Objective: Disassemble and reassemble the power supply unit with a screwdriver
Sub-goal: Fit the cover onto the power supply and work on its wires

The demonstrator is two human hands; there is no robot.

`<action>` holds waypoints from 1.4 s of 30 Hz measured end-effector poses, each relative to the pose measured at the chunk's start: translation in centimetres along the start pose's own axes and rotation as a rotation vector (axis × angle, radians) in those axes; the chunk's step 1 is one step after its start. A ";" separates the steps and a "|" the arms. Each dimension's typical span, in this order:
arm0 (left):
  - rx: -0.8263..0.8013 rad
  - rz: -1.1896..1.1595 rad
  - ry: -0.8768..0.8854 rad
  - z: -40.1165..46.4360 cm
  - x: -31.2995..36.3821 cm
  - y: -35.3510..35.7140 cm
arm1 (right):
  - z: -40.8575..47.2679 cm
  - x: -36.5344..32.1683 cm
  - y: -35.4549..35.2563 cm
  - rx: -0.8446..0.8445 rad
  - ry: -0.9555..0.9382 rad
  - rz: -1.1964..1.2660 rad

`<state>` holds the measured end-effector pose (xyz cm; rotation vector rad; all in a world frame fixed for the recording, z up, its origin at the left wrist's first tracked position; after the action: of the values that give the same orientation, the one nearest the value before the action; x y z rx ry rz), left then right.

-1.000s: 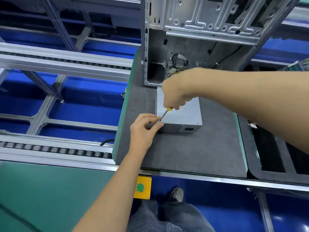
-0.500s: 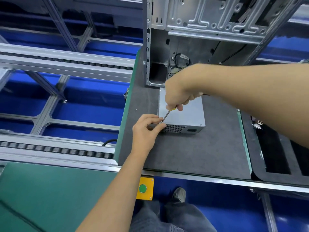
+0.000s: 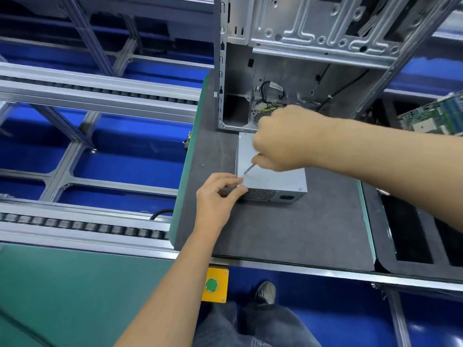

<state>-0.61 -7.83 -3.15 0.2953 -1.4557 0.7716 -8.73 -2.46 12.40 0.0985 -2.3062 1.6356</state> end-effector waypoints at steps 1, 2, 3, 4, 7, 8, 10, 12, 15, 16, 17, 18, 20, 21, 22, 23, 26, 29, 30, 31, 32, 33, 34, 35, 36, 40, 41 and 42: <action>-0.002 0.002 0.004 0.0 0.1 0.0 | -0.2 1.3 0.1 0.012 0.072 0.065; -0.006 0.005 0.012 0.1 0.1 -0.1 | -0.5 2.6 0.4 0.027 0.132 0.140; -0.010 0.005 0.022 0.1 0.2 -0.1 | -1.0 3.8 0.8 0.038 0.184 0.230; -0.008 0.003 0.033 0.0 0.3 -0.2 | -1.5 4.6 1.4 0.043 0.221 0.326; -0.003 -0.002 0.044 0.0 0.4 -0.1 | -2.6 6.0 3.6 0.038 0.318 0.589; -0.005 -0.007 0.035 0.0 0.4 -0.1 | -2.9 6.0 4.1 0.044 0.337 0.642; -0.010 -0.009 0.021 0.1 0.3 0.0 | -3.1 5.7 5.0 0.037 0.351 0.697; -0.019 0.004 0.019 0.1 0.2 0.1 | -3.0 5.1 5.8 0.017 0.346 0.708; -0.033 0.012 0.011 0.2 0.2 0.2 | -3.0 5.0 6.3 0.017 0.356 0.704; -0.034 0.008 0.006 0.2 0.3 0.2 | -3.0 5.2 6.3 0.017 0.360 0.705; -0.033 0.009 0.003 0.2 0.3 0.1 | -3.1 5.4 6.4 0.015 0.365 0.706; -0.033 0.013 0.000 0.1 0.3 0.1 | -3.2 5.7 6.4 0.012 0.372 0.706; -0.031 0.012 -0.007 0.1 0.3 0.0 | -3.5 6.4 6.4 0.023 0.393 0.719; -0.027 0.009 -0.008 0.1 0.4 -0.1 | -3.6 7.0 6.3 0.038 0.408 0.734; -0.022 0.009 -0.007 0.3 0.5 -0.1 | -3.9 7.7 6.3 0.064 0.432 0.752; -0.016 0.010 -0.010 0.7 0.7 -0.2 | -4.2 8.8 6.4 0.106 0.472 0.778; 0.043 -0.024 -0.060 3.0 1.2 -0.3 | -5.6 12.5 6.9 0.329 0.643 0.939; 0.059 -0.030 -0.101 6.6 1.3 0.7 | -6.7 14.2 8.2 0.580 0.734 1.351; 0.047 -0.006 -0.105 7.8 1.3 1.3 | -6.8 14.3 8.8 0.675 0.733 1.497; 0.032 0.021 -0.108 8.8 1.3 1.9 | -6.8 14.4 9.4 0.759 0.745 1.607; 0.017 0.051 -0.112 9.7 1.2 2.5 | -6.9 14.6 10.1 0.824 0.778 1.671; 0.002 0.081 -0.118 10.5 1.1 3.0 | -6.9 14.7 10.9 0.866 0.821 1.712; -0.010 0.106 -0.123 11.0 0.8 3.4 | -6.8 14.7 11.7 0.899 0.857 1.738; -0.015 0.123 -0.123 11.4 0.6 3.7 | -6.6 14.7 12.4 0.915 0.881 1.763; -0.011 0.133 -0.111 11.6 0.4 3.8 | -6.4 14.6 13.1 0.919 0.894 1.786; 0.017 0.167 0.021 12.1 1.0 3.5 | -5.3 14.3 14.3 0.935 0.903 1.880; 0.010 0.179 0.069 12.2 1.3 3.5 | -5.0 14.4 14.5 0.942 0.909 1.896; 0.000 0.183 0.100 12.2 1.4 3.6 | -4.7 14.5 14.7 0.939 0.913 1.901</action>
<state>-12.45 -12.37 -1.15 0.1222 -1.4013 0.9207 -24.87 8.78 4.67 -2.4691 -0.2763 2.2007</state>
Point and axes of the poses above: each hand's wrist, its own z-axis towards the middle knuckle, its own y-axis out of the palm, x = y × z, the point moved 9 cm from there along z, towards the middle knuckle, and after that the axes turned 1 degree about z, right-handed, at the moved point
